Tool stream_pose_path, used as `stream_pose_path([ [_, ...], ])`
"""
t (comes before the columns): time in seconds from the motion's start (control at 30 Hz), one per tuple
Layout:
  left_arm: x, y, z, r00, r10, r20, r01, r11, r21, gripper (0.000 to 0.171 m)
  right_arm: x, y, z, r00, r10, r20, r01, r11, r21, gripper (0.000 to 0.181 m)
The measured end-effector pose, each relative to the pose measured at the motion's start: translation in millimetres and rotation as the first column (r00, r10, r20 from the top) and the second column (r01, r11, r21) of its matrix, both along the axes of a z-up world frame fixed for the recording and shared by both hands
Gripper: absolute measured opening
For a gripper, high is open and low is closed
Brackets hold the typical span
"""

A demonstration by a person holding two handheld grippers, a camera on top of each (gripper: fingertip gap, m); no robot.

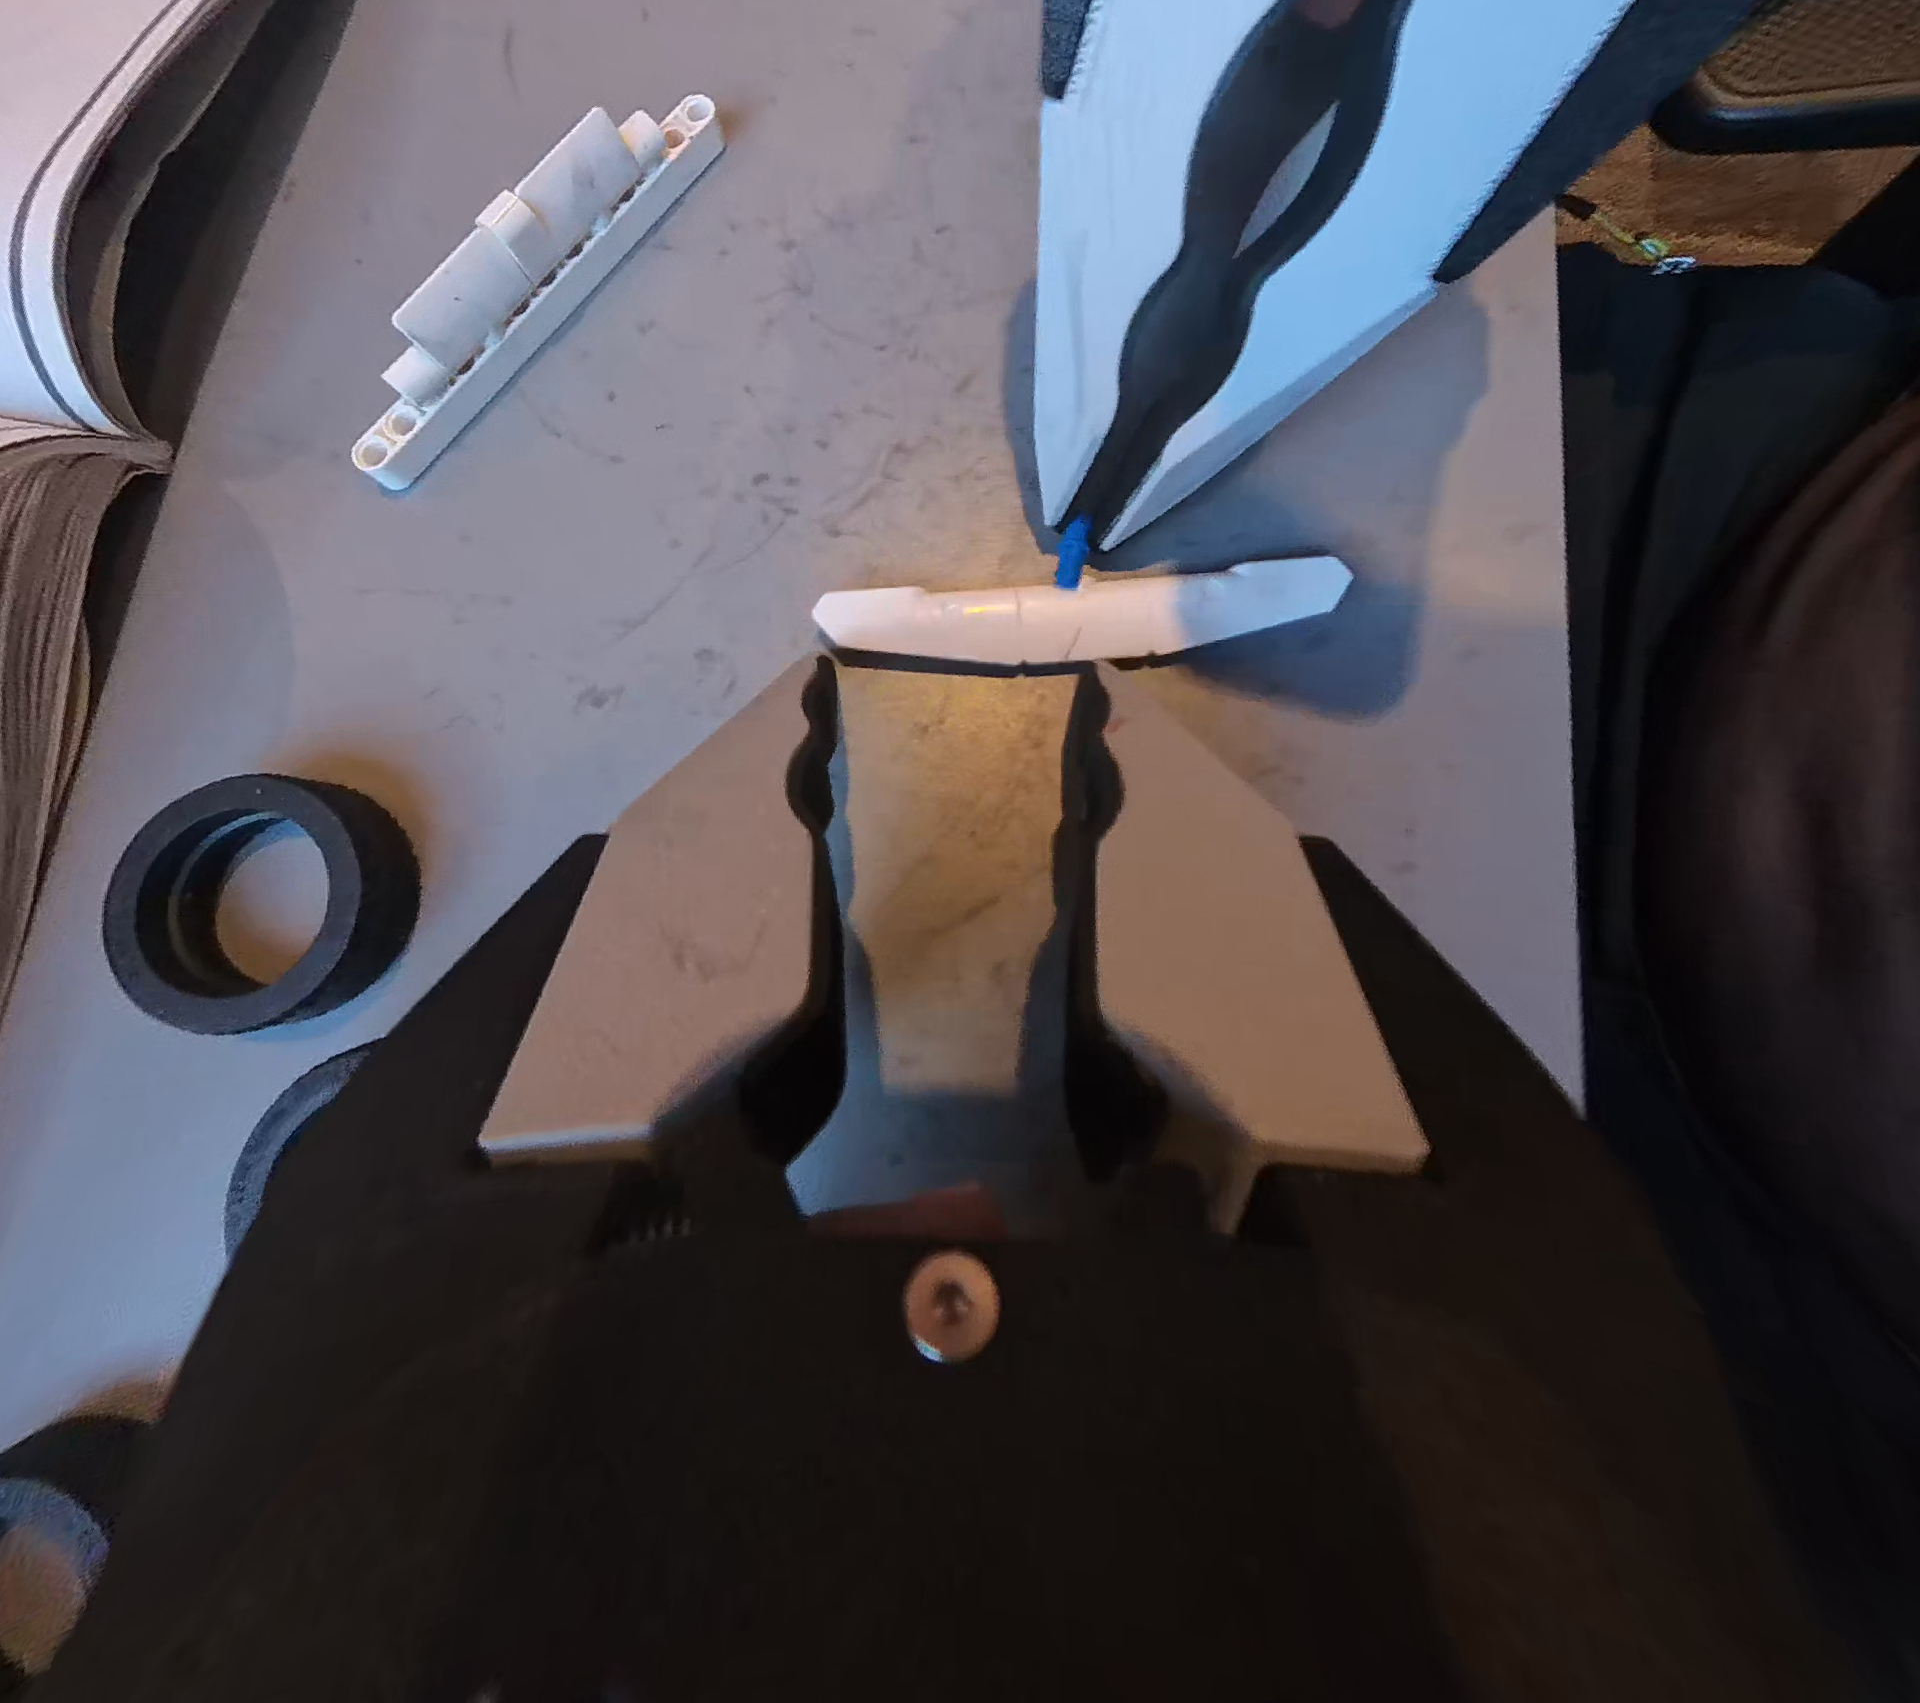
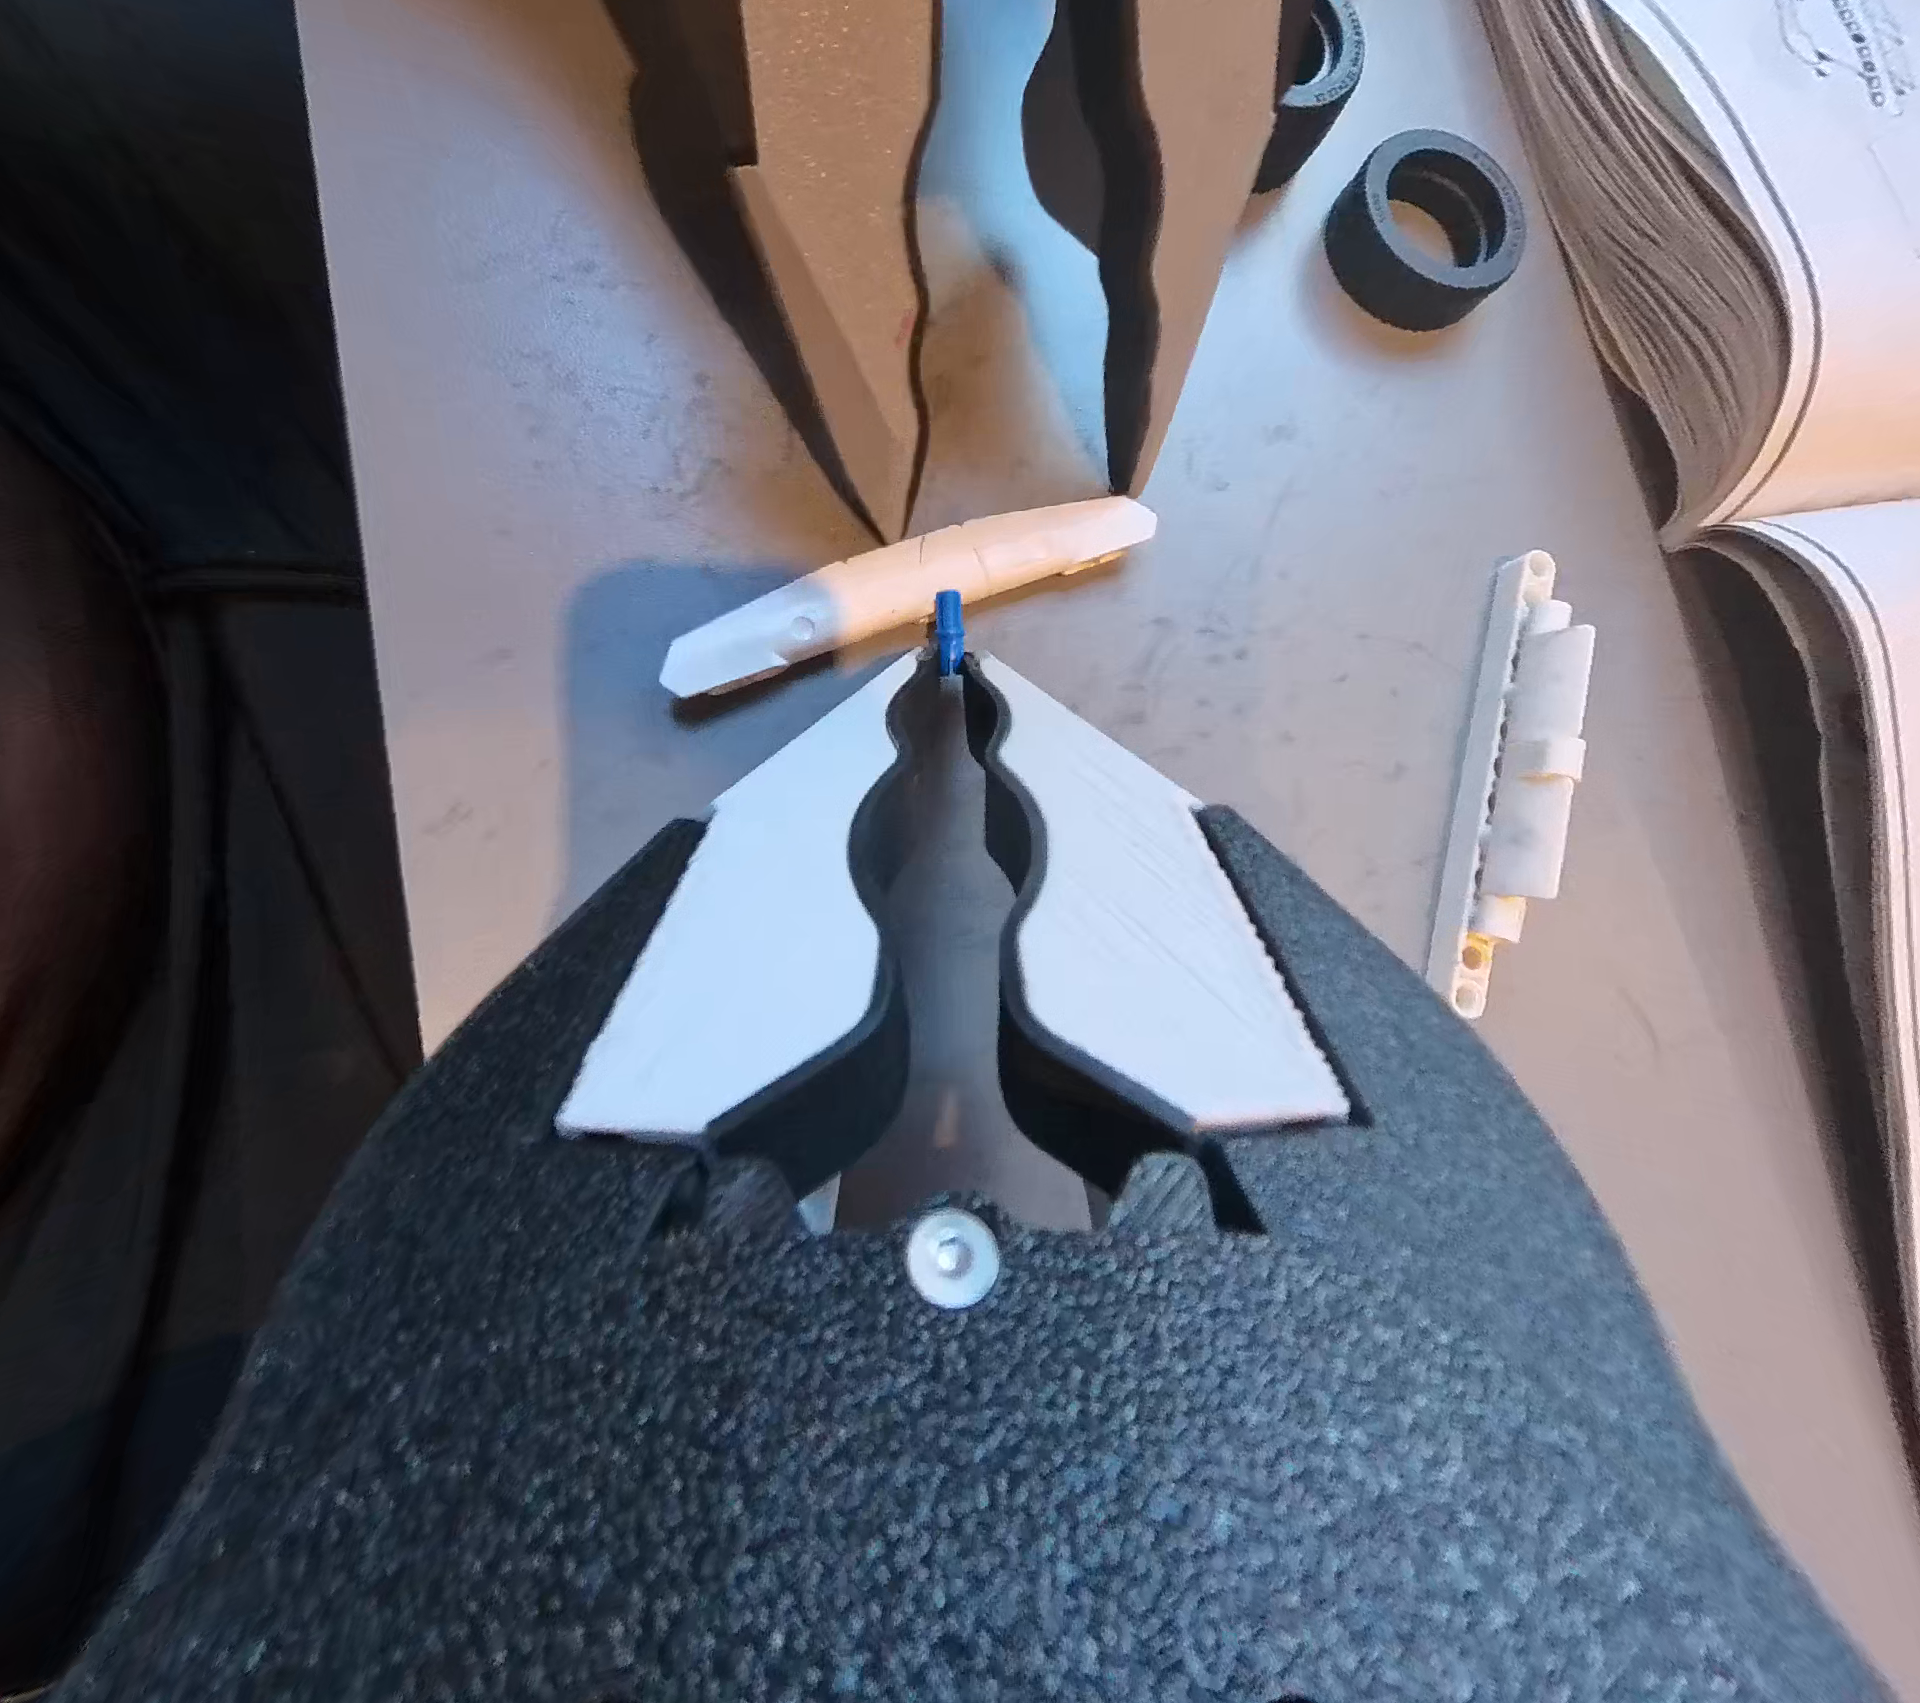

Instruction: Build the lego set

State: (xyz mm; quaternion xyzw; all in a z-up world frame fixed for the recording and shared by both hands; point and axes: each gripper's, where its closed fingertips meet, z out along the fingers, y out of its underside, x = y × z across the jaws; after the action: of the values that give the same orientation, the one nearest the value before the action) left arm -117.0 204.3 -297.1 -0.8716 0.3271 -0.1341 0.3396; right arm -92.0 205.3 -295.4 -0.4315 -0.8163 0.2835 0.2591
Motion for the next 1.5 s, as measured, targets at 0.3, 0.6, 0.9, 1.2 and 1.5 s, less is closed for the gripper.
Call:
stream_pose_path([
  [0.3,7,-6,13,0.998,0.019,0.062,-0.022,0.999,0.035,0.062,8,3,0,1.0,0.012,0.022,-0.012,1.0,0.007,0.004],
  [0.6,12,-1,12,0.999,0.011,0.046,-0.015,0.997,0.076,0.054,7,2,-1,0.998,0.037,0.048,-0.037,0.999,0.0,0.004],
  [0.9,10,-4,0,0.999,0.012,0.032,-0.013,1.0,0.028,0.051,5,3,-1,0.995,0.081,0.055,-0.081,0.997,0.002,0.004],
  [1.2,7,-8,1,0.994,0.087,0.061,-0.089,0.996,0.024,0.039,4,-1,-1,0.991,0.116,0.065,-0.117,0.993,0.009,0.004],
  [1.5,14,-8,8,0.999,0.036,0.036,-0.039,0.994,0.099,0.025,3,0,-1,0.981,0.156,0.118,-0.164,0.984,0.069,0.004],
])
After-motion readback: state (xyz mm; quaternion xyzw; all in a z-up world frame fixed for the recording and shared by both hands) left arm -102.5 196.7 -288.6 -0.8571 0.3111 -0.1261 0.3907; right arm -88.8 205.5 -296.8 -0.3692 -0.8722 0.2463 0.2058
